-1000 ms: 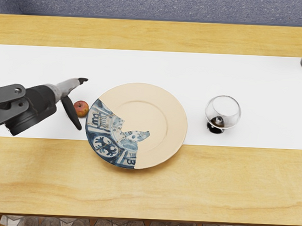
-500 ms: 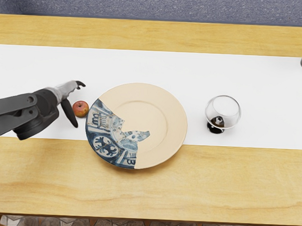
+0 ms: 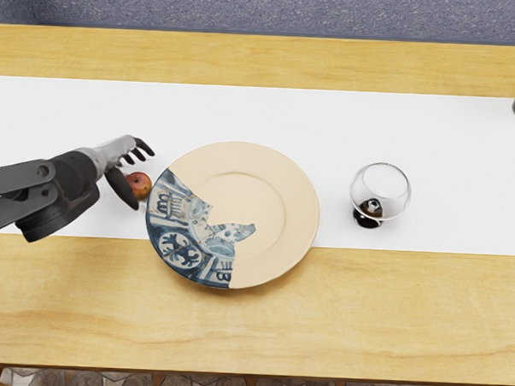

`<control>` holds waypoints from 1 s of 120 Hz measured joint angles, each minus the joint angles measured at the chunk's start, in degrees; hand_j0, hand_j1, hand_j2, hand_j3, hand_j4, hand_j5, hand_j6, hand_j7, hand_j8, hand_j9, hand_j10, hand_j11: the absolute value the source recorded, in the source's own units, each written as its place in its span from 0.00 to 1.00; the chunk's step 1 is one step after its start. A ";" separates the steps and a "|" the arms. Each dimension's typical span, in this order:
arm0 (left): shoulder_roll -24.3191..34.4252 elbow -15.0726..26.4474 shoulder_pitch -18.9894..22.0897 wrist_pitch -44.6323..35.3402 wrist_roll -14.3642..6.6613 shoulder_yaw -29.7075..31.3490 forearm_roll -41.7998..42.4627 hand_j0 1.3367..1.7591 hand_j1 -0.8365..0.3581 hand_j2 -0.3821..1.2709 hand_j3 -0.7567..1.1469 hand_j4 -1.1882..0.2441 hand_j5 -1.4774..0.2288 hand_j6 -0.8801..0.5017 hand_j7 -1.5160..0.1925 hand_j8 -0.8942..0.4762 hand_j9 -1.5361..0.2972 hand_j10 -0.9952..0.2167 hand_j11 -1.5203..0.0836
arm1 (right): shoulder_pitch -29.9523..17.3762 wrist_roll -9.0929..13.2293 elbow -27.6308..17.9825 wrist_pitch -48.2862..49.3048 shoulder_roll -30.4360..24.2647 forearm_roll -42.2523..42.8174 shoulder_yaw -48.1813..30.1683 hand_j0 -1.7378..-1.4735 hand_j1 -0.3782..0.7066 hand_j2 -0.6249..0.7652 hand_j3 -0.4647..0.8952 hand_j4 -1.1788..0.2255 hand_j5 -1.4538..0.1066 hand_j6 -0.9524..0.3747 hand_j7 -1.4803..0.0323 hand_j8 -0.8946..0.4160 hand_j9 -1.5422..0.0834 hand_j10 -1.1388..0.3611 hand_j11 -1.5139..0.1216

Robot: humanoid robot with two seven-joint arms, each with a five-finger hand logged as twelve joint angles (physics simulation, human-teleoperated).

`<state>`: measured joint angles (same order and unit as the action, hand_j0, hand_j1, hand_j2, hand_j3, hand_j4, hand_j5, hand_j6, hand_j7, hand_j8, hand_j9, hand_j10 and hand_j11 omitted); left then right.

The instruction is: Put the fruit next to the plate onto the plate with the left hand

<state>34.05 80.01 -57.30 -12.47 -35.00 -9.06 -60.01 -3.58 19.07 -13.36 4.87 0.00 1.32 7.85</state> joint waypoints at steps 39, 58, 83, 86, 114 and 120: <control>1.38 1.85 0.61 -0.72 0.00 0.11 0.05 0.76 0.59 0.28 0.40 0.55 0.56 0.34 0.58 0.36 0.55 0.49 0.62 | 0.12 0.00 -0.07 0.03 0.00 0.00 -0.01 0.30 0.03 0.45 0.34 0.84 0.93 0.72 0.98 0.68 0.95 0.76 0.93; 1.07 2.48 1.21 -0.79 0.00 0.13 0.09 0.76 0.54 0.29 0.40 0.52 0.52 0.31 0.55 0.32 0.52 0.45 0.58 | 0.15 0.00 -0.06 0.01 0.00 0.00 -0.01 0.30 0.03 0.45 0.34 0.84 0.93 0.72 0.98 0.68 0.95 0.76 0.93; 1.24 2.56 1.58 -1.52 -0.02 0.29 0.11 0.76 0.47 0.35 0.40 0.42 0.44 0.27 0.45 0.30 0.43 0.35 0.48 | 0.15 0.00 -0.01 -0.03 0.00 0.00 0.04 0.30 0.03 0.45 0.34 0.84 0.93 0.72 0.98 0.68 0.95 0.76 0.93; 1.20 2.57 1.62 -1.55 -0.02 0.29 0.16 0.76 0.46 0.37 0.40 0.41 0.42 0.27 0.43 0.30 0.41 0.33 0.46 | 0.15 0.00 -0.01 -0.03 0.00 0.00 0.04 0.30 0.03 0.45 0.34 0.84 0.93 0.72 0.98 0.68 0.95 0.76 0.93; 1.84 2.84 2.02 -1.70 0.00 -0.10 2.05 0.75 0.43 0.54 0.40 0.28 0.29 0.26 0.30 0.32 0.28 0.21 0.31 | 0.15 0.00 0.00 -0.04 0.00 0.00 0.02 0.30 0.03 0.45 0.34 0.84 0.93 0.72 0.98 0.68 0.95 0.76 0.93; 3.02 3.34 2.02 -1.70 -0.01 -0.30 3.00 0.75 0.43 0.56 0.40 0.27 0.27 0.26 0.28 0.32 0.27 0.20 0.29 | 0.15 0.00 0.00 -0.04 0.00 0.00 0.02 0.30 0.03 0.45 0.34 0.84 0.93 0.72 0.98 0.68 0.95 0.76 0.93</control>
<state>37.07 83.35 -55.28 -14.17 -35.00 -9.36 -57.01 -3.43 19.07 -13.36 4.83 0.00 1.32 7.87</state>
